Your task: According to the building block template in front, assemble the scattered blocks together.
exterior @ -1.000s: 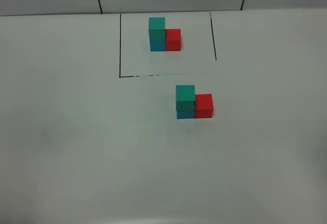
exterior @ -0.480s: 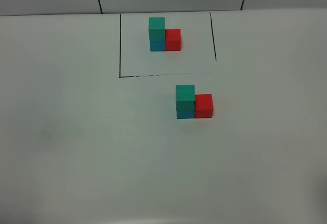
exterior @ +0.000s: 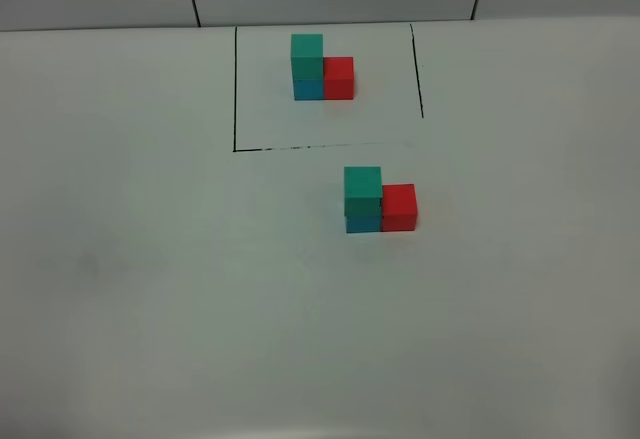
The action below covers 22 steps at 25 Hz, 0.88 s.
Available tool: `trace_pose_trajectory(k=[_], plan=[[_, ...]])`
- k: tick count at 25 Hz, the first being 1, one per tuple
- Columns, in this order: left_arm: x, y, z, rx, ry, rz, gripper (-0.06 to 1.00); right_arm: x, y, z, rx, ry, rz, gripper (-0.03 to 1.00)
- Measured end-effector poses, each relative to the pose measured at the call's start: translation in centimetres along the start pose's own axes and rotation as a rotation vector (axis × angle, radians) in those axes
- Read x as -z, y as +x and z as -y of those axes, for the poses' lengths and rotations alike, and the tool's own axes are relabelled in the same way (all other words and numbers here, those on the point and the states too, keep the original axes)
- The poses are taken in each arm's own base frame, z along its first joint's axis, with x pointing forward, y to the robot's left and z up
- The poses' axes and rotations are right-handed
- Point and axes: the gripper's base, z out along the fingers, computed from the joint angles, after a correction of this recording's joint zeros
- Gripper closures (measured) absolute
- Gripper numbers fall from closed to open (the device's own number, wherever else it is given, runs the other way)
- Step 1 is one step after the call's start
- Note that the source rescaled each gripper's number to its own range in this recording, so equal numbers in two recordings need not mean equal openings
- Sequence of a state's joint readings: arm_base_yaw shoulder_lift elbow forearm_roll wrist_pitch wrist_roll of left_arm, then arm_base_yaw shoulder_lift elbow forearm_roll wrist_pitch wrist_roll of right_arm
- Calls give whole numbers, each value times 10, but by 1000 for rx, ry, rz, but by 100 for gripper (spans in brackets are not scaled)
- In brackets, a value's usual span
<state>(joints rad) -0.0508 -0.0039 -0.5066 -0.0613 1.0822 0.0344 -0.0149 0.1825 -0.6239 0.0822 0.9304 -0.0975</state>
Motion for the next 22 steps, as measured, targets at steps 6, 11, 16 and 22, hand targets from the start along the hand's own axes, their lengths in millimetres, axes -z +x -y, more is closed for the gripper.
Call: trace_pose_trajectory(k=[6,11,16,22], plan=[[0,0,0,0,0,0,18,5,27,-1,-34,3,-5,-3],[0,0,0,0,0,0,18,9,44,-1,-31,13,-30,-2],[0,0,0,0,0,0,18,9,49,1,-14,44,-71,0],[0,0,0,0,0,0,18,6,52,2,-9,55,-81,1]])
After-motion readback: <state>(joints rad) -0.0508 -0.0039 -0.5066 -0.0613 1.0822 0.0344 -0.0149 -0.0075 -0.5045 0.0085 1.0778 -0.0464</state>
